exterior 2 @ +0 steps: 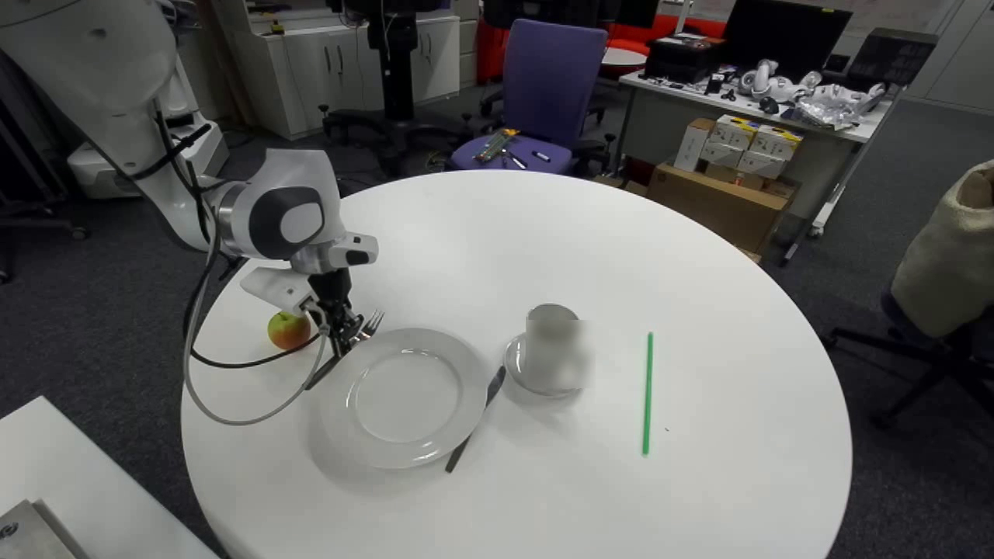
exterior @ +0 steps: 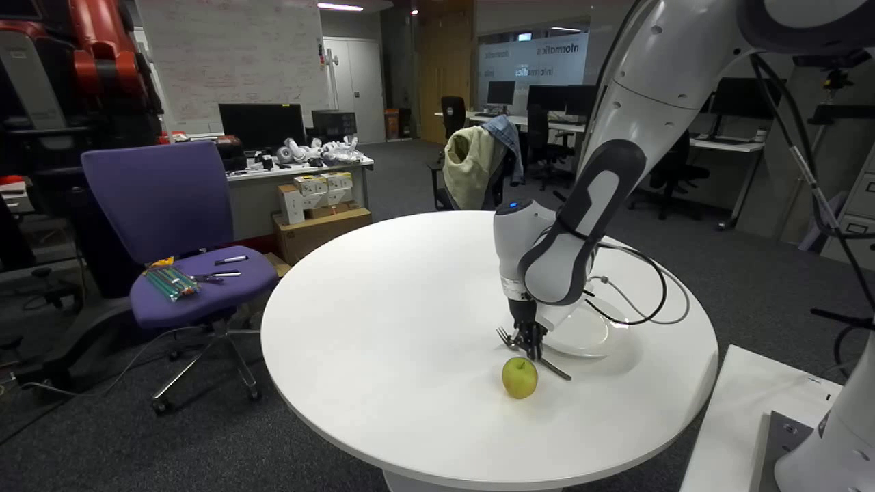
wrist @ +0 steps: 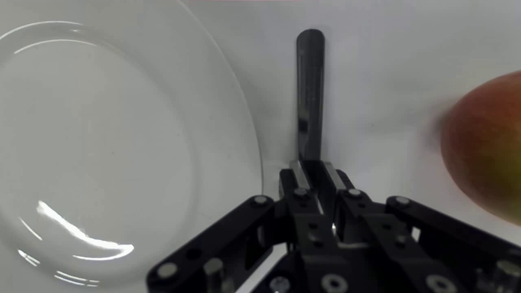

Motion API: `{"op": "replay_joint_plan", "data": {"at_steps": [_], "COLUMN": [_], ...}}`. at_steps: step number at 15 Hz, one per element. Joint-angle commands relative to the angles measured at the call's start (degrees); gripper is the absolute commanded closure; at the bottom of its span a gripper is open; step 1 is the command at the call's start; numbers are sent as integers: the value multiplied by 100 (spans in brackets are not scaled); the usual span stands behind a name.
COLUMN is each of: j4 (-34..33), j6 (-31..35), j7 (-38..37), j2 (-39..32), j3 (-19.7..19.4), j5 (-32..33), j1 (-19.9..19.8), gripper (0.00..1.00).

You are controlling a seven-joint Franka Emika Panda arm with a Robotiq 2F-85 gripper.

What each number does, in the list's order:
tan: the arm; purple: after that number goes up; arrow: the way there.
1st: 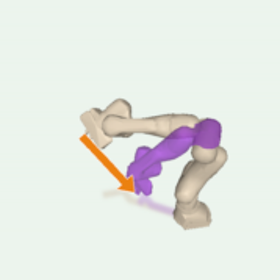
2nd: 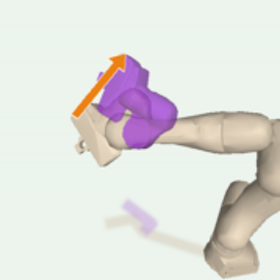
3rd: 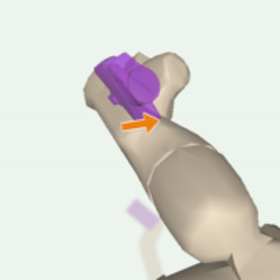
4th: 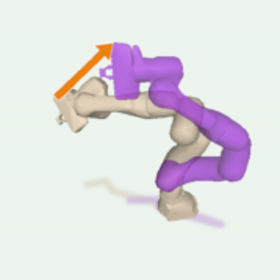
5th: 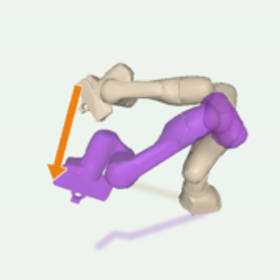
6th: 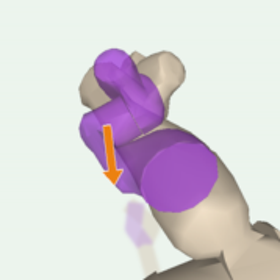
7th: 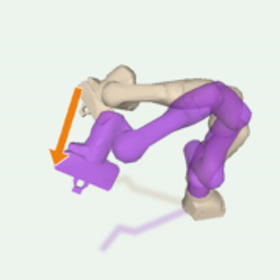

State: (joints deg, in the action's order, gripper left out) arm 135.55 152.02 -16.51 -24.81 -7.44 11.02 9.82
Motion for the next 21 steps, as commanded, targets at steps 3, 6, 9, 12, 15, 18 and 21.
{"op": "replay_joint_plan", "data": {"at_steps": [3,6,9,12,15,18,21], "j4": [-54,-57,-51,-16,34,67,83], "j6": [-21,-24,-20,0,28,45,56], "j7": [-181,-180,-184,-200,-218,-247,-301], "j2": [-21,-26,-35,4,84,137,167], "j3": [-88,-85,-89,-99,-114,-132,-154], "j5": [167,159,159,176,201,245,317], "j1": [95,91,95,112,130,158,204], "gripper": [97,66,65,75,79,78,76]}}
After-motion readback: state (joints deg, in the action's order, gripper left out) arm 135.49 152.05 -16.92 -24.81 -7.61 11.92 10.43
